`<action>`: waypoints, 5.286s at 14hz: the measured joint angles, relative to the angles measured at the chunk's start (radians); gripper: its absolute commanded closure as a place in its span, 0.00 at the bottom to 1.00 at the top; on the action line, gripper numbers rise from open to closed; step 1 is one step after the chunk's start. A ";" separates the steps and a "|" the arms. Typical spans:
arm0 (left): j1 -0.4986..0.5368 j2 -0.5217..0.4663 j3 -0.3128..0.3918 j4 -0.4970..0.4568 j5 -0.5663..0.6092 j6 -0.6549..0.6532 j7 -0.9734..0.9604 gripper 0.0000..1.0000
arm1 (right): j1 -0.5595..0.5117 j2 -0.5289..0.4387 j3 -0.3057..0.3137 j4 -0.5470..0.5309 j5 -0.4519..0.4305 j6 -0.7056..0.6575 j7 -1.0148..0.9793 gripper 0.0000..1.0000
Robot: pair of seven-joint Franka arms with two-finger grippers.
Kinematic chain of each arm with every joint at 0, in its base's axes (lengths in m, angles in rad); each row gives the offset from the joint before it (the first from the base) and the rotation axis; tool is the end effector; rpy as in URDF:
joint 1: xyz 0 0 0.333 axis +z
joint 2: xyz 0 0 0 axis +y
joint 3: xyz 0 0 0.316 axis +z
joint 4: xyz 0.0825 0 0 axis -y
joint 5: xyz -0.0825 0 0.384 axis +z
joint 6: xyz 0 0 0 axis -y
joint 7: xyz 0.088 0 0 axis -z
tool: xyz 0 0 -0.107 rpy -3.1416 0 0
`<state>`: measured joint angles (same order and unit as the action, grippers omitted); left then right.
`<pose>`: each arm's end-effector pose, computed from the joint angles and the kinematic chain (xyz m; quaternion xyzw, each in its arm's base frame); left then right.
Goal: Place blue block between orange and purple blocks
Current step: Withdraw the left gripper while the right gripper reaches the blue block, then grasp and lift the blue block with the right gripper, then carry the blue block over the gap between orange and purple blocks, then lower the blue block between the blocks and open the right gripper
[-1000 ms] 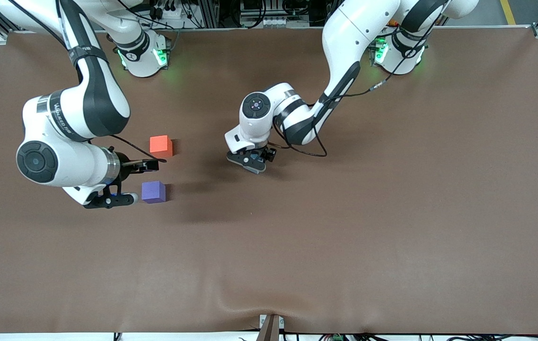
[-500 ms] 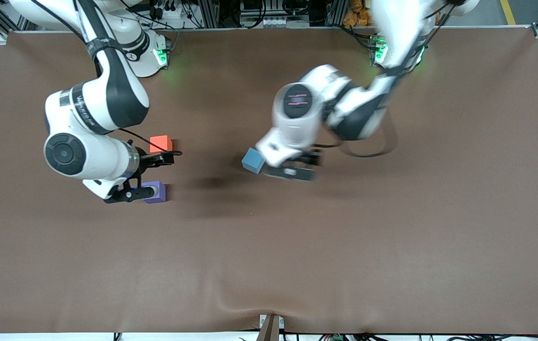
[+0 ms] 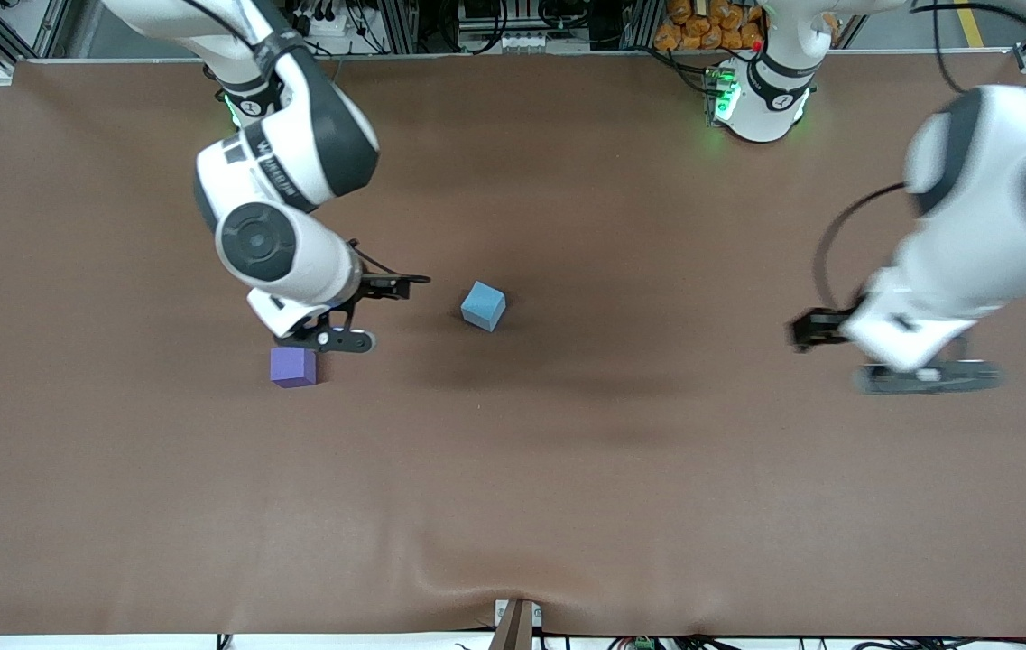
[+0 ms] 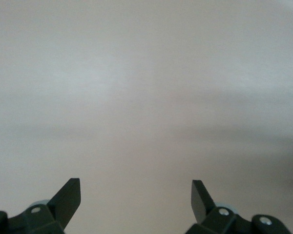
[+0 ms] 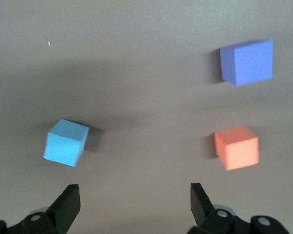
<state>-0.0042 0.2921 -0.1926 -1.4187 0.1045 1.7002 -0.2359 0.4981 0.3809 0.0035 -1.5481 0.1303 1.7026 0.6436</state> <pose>0.6401 -0.1009 0.5350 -0.9996 -0.0166 -0.0026 0.0242 0.5594 0.3205 0.4151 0.9878 -0.0861 -0.1293 0.0074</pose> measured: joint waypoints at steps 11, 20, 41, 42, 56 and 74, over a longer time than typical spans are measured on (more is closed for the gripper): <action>0.145 -0.211 -0.009 -0.130 -0.060 -0.052 0.089 0.00 | 0.204 0.134 0.001 -0.036 0.000 0.255 0.409 0.00; 0.144 -0.230 -0.033 -0.137 -0.061 -0.068 0.092 0.00 | 0.254 0.203 0.001 -0.215 0.000 0.565 0.415 0.00; 0.013 -0.289 0.094 -0.128 -0.061 -0.162 0.095 0.00 | 0.030 0.042 -0.033 -0.181 0.000 0.194 -0.055 0.77; 0.013 -0.291 0.094 -0.128 -0.061 -0.162 0.095 0.00 | -0.021 0.017 -0.035 -0.209 -0.001 0.188 -0.156 0.77; 0.014 -0.298 0.096 -0.135 -0.070 -0.170 0.095 0.00 | -0.259 -0.086 -0.027 -0.541 -0.001 0.409 -0.631 0.74; 0.011 -0.294 0.103 -0.134 -0.106 -0.162 0.096 0.00 | -0.272 0.011 -0.025 -0.582 -0.001 0.545 -0.516 0.00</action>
<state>0.0068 -0.0022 -0.0891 -1.5528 -0.0013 1.5387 -0.1399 0.2259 0.3921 -0.0213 -2.1302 0.1289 2.2474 0.1271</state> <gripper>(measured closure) 0.000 0.441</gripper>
